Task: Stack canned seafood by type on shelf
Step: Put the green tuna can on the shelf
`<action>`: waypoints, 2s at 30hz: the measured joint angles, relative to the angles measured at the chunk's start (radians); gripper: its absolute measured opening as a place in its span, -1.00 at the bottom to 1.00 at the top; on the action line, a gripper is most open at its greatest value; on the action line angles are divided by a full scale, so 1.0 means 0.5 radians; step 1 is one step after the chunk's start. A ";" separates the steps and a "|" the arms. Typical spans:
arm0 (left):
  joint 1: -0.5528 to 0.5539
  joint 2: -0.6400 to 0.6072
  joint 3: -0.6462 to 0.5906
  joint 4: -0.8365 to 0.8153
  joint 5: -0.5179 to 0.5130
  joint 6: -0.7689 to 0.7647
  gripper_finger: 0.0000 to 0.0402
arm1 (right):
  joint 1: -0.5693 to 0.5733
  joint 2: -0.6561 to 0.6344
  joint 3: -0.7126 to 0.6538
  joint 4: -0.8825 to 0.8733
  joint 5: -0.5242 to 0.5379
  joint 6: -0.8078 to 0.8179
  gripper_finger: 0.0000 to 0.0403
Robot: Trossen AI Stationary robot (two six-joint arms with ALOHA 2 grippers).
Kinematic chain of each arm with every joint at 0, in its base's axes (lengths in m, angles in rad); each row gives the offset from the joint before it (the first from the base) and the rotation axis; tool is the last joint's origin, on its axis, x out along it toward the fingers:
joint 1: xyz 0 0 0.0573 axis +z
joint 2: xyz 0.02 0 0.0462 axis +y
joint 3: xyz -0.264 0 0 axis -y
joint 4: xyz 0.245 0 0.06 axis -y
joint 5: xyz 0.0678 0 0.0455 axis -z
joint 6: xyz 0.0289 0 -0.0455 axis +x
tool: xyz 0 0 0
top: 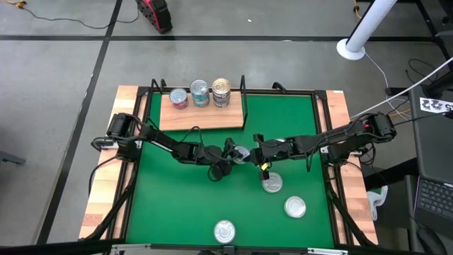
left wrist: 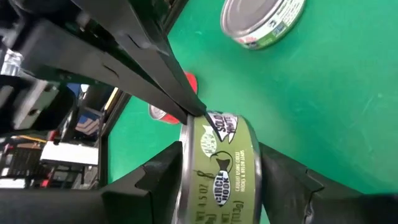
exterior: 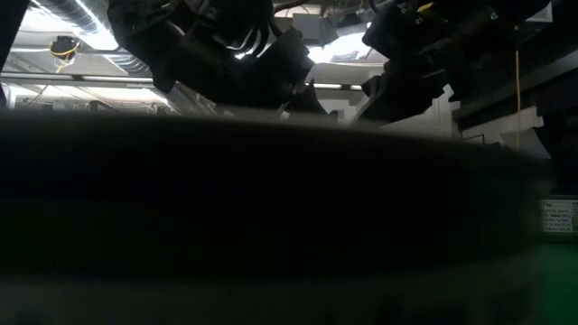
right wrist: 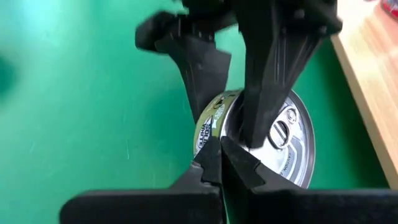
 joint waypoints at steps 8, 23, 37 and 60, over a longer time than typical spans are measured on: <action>-0.002 0.000 0.000 -0.007 -0.058 0.003 -0.31 | 0.000 0.000 0.001 0.034 0.001 -0.008 -1.00; -0.002 0.000 0.000 0.007 -0.405 -0.014 -0.32 | -0.003 -0.002 0.005 0.046 0.074 0.106 -0.33; 0.062 -0.002 0.001 -0.143 -0.713 0.006 -0.31 | 0.000 -0.073 0.002 0.007 0.195 0.098 -0.07; 0.500 -0.002 0.001 -0.175 -0.824 -0.071 -0.25 | 0.002 -0.340 0.003 -0.362 0.206 0.095 -0.07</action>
